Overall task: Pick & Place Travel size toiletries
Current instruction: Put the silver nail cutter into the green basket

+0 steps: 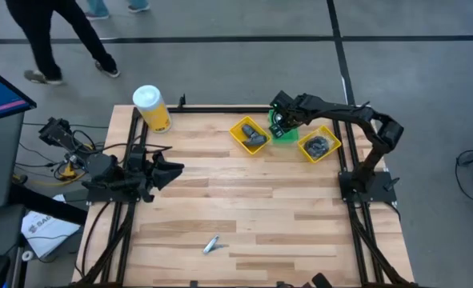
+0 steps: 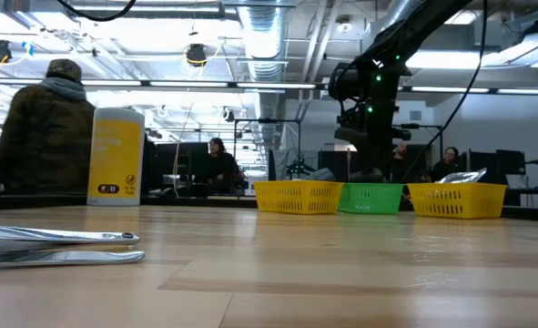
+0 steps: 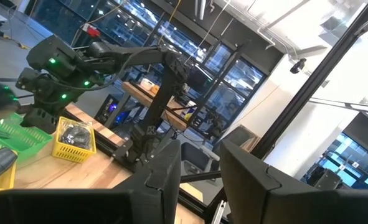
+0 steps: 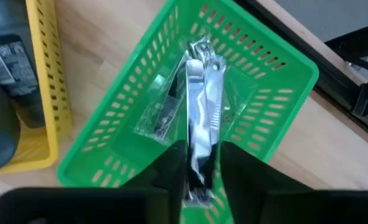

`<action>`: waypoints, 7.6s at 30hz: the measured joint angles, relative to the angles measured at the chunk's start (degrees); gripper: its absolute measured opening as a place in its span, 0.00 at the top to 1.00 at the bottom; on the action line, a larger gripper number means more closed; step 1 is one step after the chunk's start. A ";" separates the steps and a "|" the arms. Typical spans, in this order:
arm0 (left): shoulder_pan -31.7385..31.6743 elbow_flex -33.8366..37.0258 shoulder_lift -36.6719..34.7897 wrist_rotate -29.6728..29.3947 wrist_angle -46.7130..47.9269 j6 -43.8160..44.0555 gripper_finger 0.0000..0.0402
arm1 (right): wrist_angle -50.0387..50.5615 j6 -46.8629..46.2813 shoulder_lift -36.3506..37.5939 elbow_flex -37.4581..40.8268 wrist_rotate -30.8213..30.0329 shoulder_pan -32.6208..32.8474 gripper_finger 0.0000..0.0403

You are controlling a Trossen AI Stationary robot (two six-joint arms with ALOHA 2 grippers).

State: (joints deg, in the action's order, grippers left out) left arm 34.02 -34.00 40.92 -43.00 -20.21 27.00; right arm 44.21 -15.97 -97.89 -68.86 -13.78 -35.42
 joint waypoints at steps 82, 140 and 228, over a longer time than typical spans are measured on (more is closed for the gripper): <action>9.42 -29.16 65.84 21.64 40.35 30.71 0.44 | -9.96 -5.02 42.51 -0.04 7.52 46.71 0.70; -12.90 -27.47 53.54 16.66 37.48 23.38 0.89 | -3.62 -6.57 41.89 -0.04 6.09 47.31 0.70; -24.22 -27.61 39.13 0.76 14.45 -9.68 0.41 | -39.68 -12.52 18.52 0.03 12.45 27.40 1.00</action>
State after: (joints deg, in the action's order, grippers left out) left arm 9.80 -61.60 80.05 -42.24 -5.76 17.32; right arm 4.53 -28.49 -79.37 -68.83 -1.33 -8.02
